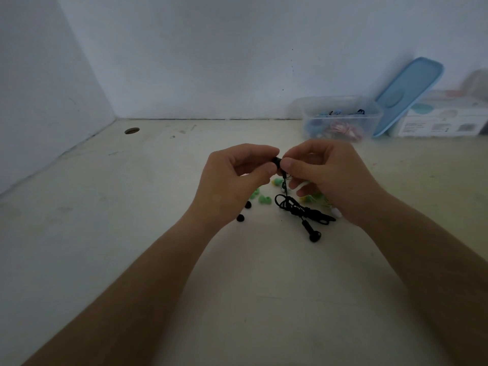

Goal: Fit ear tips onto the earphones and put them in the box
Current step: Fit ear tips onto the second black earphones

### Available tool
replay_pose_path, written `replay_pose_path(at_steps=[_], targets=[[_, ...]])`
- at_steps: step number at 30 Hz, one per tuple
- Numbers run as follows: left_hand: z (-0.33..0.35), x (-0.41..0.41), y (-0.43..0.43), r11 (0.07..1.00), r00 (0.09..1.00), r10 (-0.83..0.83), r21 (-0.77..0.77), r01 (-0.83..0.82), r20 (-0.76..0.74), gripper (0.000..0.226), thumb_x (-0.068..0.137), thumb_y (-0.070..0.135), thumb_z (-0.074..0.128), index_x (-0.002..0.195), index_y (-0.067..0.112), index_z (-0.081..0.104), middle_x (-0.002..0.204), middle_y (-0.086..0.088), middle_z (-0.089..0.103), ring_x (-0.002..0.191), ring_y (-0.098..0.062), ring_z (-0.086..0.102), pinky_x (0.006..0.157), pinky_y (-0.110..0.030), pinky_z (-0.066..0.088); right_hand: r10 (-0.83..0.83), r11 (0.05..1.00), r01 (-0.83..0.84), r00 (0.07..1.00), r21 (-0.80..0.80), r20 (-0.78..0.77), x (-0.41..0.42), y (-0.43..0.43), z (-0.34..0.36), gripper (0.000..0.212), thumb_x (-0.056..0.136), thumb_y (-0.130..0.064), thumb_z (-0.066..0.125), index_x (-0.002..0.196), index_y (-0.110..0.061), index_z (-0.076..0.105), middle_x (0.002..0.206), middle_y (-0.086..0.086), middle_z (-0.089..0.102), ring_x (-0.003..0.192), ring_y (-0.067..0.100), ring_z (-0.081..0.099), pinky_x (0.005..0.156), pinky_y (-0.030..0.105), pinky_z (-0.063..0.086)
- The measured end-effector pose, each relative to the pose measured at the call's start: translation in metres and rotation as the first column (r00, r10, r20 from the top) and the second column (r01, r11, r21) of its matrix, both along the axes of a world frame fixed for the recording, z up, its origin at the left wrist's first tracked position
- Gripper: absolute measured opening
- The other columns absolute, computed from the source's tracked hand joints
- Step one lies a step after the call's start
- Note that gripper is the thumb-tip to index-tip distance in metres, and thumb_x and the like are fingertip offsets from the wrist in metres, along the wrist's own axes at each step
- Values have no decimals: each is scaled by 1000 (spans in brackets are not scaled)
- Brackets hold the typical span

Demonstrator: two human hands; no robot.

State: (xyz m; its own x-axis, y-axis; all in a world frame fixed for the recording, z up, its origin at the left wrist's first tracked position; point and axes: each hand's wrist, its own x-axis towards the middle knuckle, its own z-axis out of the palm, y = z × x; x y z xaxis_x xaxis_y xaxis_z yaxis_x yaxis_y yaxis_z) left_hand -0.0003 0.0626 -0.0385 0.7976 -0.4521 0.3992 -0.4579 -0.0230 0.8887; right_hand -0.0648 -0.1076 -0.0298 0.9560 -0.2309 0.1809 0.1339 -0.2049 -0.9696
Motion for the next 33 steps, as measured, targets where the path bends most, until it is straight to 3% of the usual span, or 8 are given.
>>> replay_pose_path(at_steps=[4,7,10,15,19,24,27,33], targets=[[1,2,4,991,996,55,117,-64,74,19,85,13,74,102,21,76,88,8,77,85,-5,72,80,-21,56,-33,951,42,999,-305,33,-2,-5,6,16,85,-30,75,81,-15,71,72,-3,75,55,8,64,54,19,52],[-1,2,7,955,977,78,266,-130,196,14,83,18,74,95,24,78,80,14,74,80,0,69,67,-14,53,125,874,-176,982,-453,-139,-8,-12,18,17,83,-34,77,78,-19,72,68,-2,73,50,9,60,52,27,51],[-4,5,12,917,969,56,370,-145,240,15,80,23,75,93,30,77,78,21,72,79,3,67,69,-16,53,215,715,-394,910,-577,-355,-14,-15,22,17,71,-35,86,78,-25,74,71,-6,73,53,1,59,53,13,45],[-2,4,18,886,977,-13,455,-88,215,19,79,11,76,94,23,77,81,17,73,77,2,68,68,-14,53,218,575,-541,825,-614,-522,-18,-13,20,30,63,-28,92,81,-33,70,68,-27,64,57,-8,57,53,6,39],[-2,2,21,892,990,-22,450,-44,140,21,78,6,75,92,22,75,84,5,75,77,-4,71,64,-28,61,206,525,-524,843,-671,-496,-19,-14,17,24,70,-20,87,80,-34,71,79,-19,67,62,-10,59,55,5,41],[-3,5,24,889,988,-53,457,-20,145,24,77,7,76,93,23,74,87,11,73,76,-5,69,60,-24,58,195,662,-320,947,-678,-257,-16,-20,18,23,75,-11,77,79,-33,72,79,-19,71,70,-1,67,64,13,51],[-7,4,23,857,978,-96,516,-12,183,28,73,8,79,92,28,73,86,15,71,71,-5,63,58,-10,44,178,821,-186,982,-540,-68,-13,-23,19,28,79,-1,73,86,-28,71,84,-9,73,76,7,71,68,15,55],[-8,5,25,787,967,-165,617,10,195,28,71,20,83,88,37,69,85,18,68,75,-5,58,65,-14,48,69,969,-48,994,-243,80,-5,-15,8,18,80,-8,79,95,-12,69,88,5,76,85,21,73,71,32,62]])
